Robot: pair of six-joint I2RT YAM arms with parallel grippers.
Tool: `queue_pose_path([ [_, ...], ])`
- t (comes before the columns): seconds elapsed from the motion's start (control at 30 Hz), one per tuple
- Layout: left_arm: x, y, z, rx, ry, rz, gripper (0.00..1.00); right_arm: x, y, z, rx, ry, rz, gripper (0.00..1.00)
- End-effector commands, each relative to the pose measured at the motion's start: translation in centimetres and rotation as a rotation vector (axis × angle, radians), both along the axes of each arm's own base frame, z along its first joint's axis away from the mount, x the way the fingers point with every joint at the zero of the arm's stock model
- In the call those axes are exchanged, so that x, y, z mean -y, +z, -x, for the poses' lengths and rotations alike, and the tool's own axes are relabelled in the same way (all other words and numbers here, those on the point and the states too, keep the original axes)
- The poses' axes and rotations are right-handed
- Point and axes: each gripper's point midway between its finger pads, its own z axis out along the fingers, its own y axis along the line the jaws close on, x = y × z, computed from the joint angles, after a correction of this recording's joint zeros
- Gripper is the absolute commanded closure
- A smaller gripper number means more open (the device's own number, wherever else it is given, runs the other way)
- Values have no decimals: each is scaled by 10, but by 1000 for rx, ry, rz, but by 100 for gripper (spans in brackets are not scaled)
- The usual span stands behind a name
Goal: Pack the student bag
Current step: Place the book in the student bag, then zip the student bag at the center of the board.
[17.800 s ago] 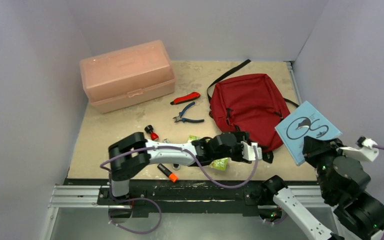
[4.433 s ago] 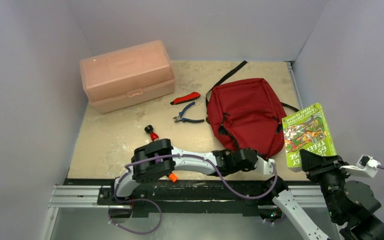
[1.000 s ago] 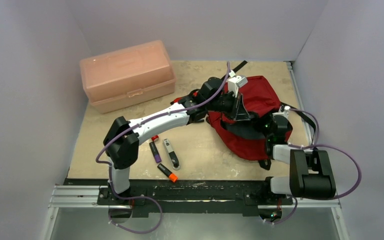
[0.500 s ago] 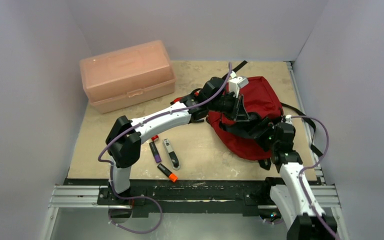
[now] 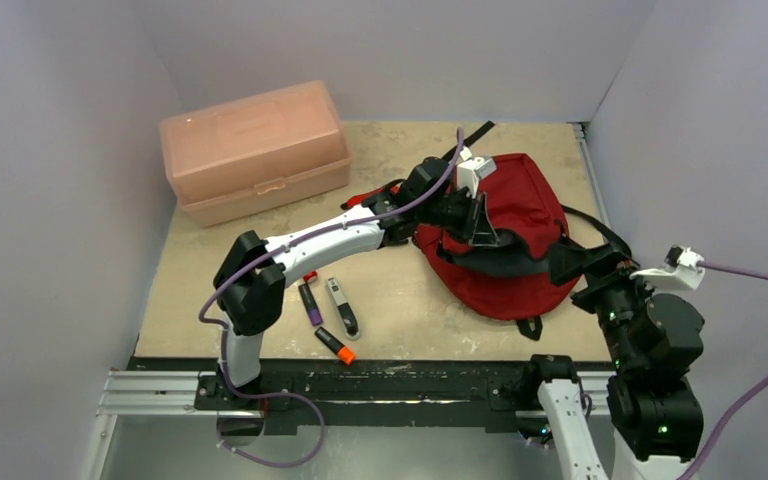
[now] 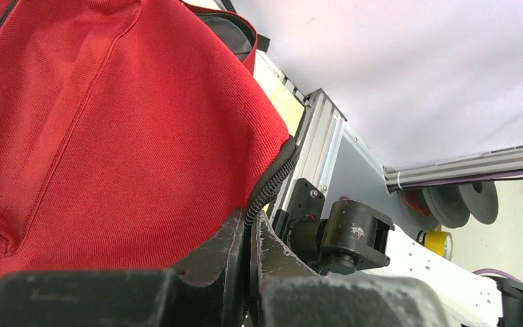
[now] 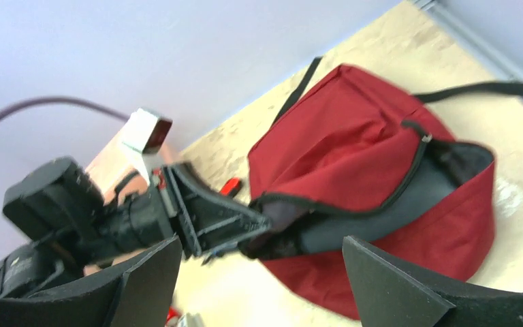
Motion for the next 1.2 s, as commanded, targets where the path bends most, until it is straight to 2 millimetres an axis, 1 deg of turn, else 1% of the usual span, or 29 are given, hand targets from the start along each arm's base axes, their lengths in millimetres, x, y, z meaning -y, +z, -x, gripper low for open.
queue_pose_path([
  [0.0,2,-2,1,-39,10,30,100,19,-7,-31,-110,-43,137,9],
  [0.03,2,-5,3,-51,14,24,100,14,-7,-41,-105,-6,147,9],
  [0.07,3,-9,5,-65,10,19,98,9,-10,-51,-115,33,154,10],
  [0.1,4,-13,8,-82,6,9,93,4,-15,-60,-139,75,158,11],
  [0.13,3,-17,11,-95,5,-8,86,1,-21,-69,-158,111,188,11],
  [0.2,-3,-22,16,-107,11,-35,70,-16,-30,-81,-179,241,211,12],
  [0.27,-15,-21,16,-86,38,-52,55,-23,-38,-89,-185,297,216,11],
  [0.33,-32,-17,16,-39,64,-76,43,-29,-48,-96,-199,348,215,11],
  [0.4,-52,-10,15,6,96,-95,34,-37,-62,-103,-227,403,199,13],
  [0.43,-63,-10,15,23,109,-108,32,-42,-70,-106,-244,427,183,14],
  [0.47,-74,-4,15,42,128,-110,30,-47,-77,-109,-257,446,169,15],
  [0.53,-96,1,13,67,180,-123,28,-60,-90,-115,-281,473,158,17],
  [0.63,-130,8,11,99,268,-138,27,-90,-103,-124,-308,498,168,19],
  [0.7,-152,8,9,107,339,-169,27,-112,-118,-131,-333,527,159,24],
  [0.8,-181,7,8,112,437,-191,30,-136,-141,-142,-380,548,172,27],
  [0.9,-206,-6,4,94,538,-232,32,-153,-158,-153,-418,537,239,30],
  [0.97,-218,-13,2,71,599,-240,33,-159,-167,-162,-437,506,292,32],
  [1.0,-221,-17,2,58,616,-238,34,-159,-174,-168,-454,476,327,35],
  [1.03,-223,-20,3,45,627,-233,35,-159,-174,-173,-451,458,349,39],
  [1.1,-224,-25,4,19,640,-228,37,-157,-181,-184,-466,411,399,47],
  [1.17,-224,-30,5,0,644,-229,38,-154,-183,-193,-466,362,439,53],
])
